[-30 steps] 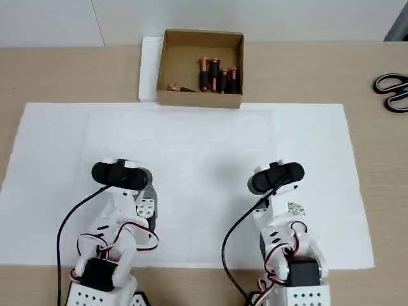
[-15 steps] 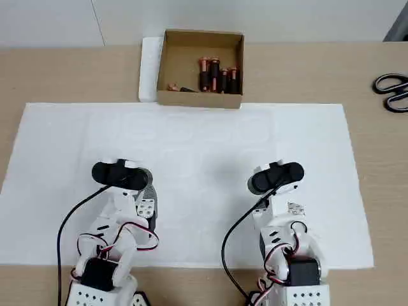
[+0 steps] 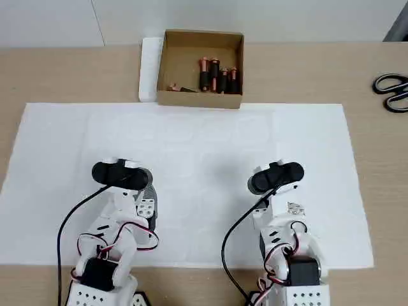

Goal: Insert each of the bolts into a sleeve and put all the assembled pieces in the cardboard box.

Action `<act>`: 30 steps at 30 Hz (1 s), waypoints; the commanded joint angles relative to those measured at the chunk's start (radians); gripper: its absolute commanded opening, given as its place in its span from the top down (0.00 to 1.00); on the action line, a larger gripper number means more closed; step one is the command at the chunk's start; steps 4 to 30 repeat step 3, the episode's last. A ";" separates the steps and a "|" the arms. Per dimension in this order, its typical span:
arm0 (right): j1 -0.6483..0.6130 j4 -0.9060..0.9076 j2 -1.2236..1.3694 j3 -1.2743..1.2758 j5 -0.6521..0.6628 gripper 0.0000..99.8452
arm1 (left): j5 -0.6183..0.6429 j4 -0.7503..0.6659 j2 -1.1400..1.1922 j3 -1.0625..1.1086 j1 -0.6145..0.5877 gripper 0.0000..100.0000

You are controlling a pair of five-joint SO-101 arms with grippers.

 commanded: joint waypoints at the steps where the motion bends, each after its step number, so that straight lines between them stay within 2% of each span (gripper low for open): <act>1: 0.002 0.002 -0.010 -0.005 0.005 1.00 | 0.002 0.002 -0.009 -0.015 0.000 0.99; 30: 0.002 0.001 -0.010 -0.005 0.006 1.00 | 0.002 0.002 -0.009 -0.015 0.000 0.99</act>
